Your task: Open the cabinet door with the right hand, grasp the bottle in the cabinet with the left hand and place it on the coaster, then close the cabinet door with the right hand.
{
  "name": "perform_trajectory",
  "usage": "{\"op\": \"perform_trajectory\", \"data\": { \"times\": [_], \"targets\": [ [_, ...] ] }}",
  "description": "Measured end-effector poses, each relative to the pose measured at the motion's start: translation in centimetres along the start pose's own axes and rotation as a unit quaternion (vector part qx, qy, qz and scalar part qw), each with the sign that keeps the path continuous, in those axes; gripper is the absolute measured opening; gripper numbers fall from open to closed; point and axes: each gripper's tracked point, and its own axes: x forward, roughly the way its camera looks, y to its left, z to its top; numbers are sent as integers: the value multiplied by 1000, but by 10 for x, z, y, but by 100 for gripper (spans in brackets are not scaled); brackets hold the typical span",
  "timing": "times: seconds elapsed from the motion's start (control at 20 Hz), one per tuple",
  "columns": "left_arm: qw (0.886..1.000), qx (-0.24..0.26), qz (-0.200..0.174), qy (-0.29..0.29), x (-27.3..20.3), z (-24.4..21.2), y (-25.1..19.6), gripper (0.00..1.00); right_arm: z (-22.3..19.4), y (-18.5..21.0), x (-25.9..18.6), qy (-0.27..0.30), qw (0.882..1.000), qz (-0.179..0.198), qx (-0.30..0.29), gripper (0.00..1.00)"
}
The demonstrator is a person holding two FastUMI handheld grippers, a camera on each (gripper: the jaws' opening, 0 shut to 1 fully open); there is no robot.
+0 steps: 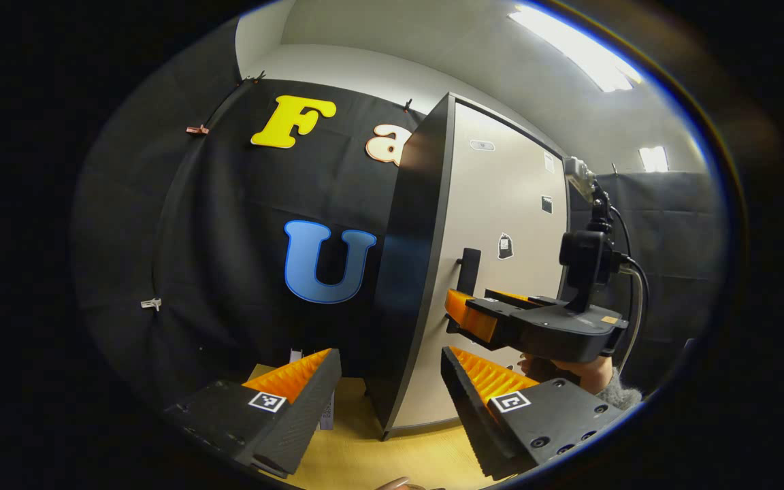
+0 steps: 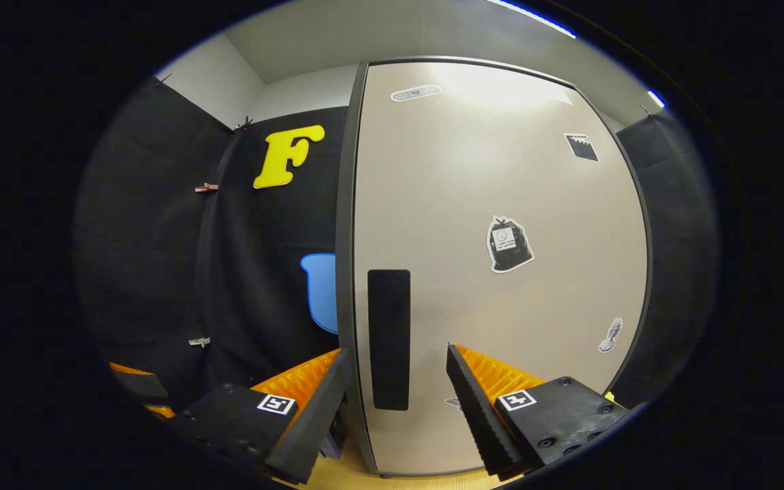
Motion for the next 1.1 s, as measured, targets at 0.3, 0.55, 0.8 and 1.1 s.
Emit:
{"op": "perform_trajectory", "data": {
  "times": [0.3,0.55,0.8,1.1],
  "targets": [
    [1000,4,5,3,2,-2,10,93,-16,3,21,16,1000,-18,-7,60],
    [1000,7,0,8,-1,-5,8,93,-17,4,21,18,1000,-19,-4,22],
    [1000,7,-6,11,0,-7,5,93,-18,4,11,33,999,2,-13,16],
    [1000,19,-22,11,4,2,-6,93,-13,4,-36,49,998,37,-14,16]
  ]
}}
